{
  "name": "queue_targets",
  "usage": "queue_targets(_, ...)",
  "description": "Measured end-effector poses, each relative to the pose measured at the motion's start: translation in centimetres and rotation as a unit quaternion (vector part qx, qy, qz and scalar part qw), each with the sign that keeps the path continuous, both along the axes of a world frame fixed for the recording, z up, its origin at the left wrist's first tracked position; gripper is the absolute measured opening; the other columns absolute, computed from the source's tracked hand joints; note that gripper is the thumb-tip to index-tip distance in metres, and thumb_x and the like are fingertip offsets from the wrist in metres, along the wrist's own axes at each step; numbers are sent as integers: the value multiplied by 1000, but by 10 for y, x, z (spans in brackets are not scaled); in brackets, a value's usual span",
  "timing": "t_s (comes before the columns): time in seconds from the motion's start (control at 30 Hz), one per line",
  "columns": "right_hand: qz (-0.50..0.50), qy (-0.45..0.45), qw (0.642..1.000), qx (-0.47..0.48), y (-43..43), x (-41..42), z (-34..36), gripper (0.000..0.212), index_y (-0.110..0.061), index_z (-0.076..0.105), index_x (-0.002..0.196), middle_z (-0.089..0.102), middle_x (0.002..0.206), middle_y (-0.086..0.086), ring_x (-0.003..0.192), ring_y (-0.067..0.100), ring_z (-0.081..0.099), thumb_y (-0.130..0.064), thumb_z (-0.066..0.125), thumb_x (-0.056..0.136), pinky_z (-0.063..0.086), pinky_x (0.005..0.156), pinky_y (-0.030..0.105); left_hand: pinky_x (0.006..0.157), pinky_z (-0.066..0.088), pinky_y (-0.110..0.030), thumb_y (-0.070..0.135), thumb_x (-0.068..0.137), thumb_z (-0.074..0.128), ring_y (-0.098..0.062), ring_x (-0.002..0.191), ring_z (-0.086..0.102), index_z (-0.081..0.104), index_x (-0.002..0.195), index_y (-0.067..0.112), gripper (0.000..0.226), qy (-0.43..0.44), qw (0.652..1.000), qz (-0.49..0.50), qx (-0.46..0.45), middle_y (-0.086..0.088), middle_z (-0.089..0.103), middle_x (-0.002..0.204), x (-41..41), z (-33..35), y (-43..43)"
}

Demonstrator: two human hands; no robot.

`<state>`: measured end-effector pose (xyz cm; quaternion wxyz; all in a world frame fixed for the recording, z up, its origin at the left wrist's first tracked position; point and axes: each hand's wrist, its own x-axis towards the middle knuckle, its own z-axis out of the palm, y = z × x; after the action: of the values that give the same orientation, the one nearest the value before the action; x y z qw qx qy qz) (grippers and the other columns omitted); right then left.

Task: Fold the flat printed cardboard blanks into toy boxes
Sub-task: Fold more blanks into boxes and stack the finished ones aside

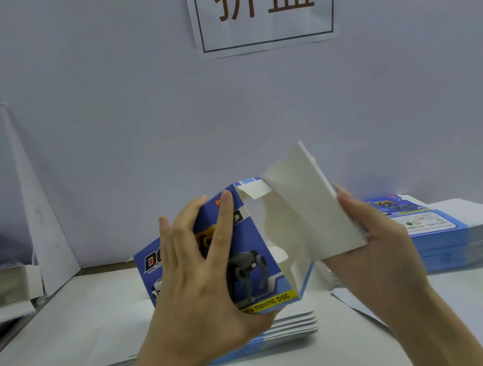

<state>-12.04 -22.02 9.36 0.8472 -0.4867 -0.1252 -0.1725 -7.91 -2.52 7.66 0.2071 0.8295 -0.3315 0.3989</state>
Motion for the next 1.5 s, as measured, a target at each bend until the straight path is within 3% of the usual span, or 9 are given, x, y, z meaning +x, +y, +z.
queue_targets(0.23,-96,-115,958,-246,42,-3,-6,41,-31,58,130,62,129,-12,119,5,58,-25,54,89,53,88,22,96,40,-66,73,61,55,-34,128,32,17,149,13,113,-3,999,40,-21,-24,32,139,-7,2,-7)
queue_targets(0.37,-78,-63,986,-131,24,-1,1,33,-37,69,115,71,114,-9,106,7,65,-29,58,86,53,84,22,99,38,-65,72,63,58,-36,128,35,17,150,18,110,2,999,21,-37,-21,32,139,-6,5,-3)
queue_targets(0.53,0,-10,997,72,-3,1,6,34,-20,77,100,74,105,4,90,12,71,-27,48,84,57,67,24,99,39,-65,73,60,61,-34,130,37,17,151,19,114,5,999,2,-39,-15,31,142,-4,7,5)
queue_targets(0.67,-68,-25,996,-42,11,2,1,34,-27,73,109,73,108,2,94,13,68,-38,60,80,54,71,24,98,37,-68,72,61,59,-29,131,30,20,149,11,115,-15,1000,16,-20,-19,33,140,-5,5,-3)
queue_targets(0.77,-88,-78,981,-154,31,1,-6,30,-29,71,114,73,107,-7,96,7,68,-29,59,86,52,71,15,110,23,-65,72,61,56,-31,134,28,20,149,11,112,-17,999,32,-15,-21,33,141,-4,2,-6)
queue_targets(1.0,-90,-109,973,-182,42,1,-9,33,-28,63,121,73,104,-12,96,5,68,-23,53,89,56,69,19,119,5,-46,75,61,58,-35,137,31,18,150,14,115,-7,999,38,-21,-20,32,143,-1,0,-2)
queue_targets(1.2,-134,-94,960,-228,46,8,-21,37,-45,61,122,61,130,-5,121,19,58,-34,53,88,56,88,43,116,14,-57,73,63,58,-34,136,33,20,149,13,112,-12,999,33,-17,-20,33,143,-1,-3,-5)
queue_targets(1.33,-131,-127,949,-256,45,6,-21,38,-48,56,127,55,134,-16,128,13,51,-39,50,90,58,82,30,115,18,-59,76,65,56,-35,135,33,21,150,12,112,-10,999,37,-33,-20,33,143,-2,-3,-5)
queue_targets(1.5,-145,-147,941,-267,38,7,-21,41,-50,61,119,55,130,-26,125,-2,49,-24,48,91,55,76,17,114,17,-59,75,63,57,-35,135,34,22,149,13,112,-9,999,42,-18,-20,34,142,-1,-3,-6)
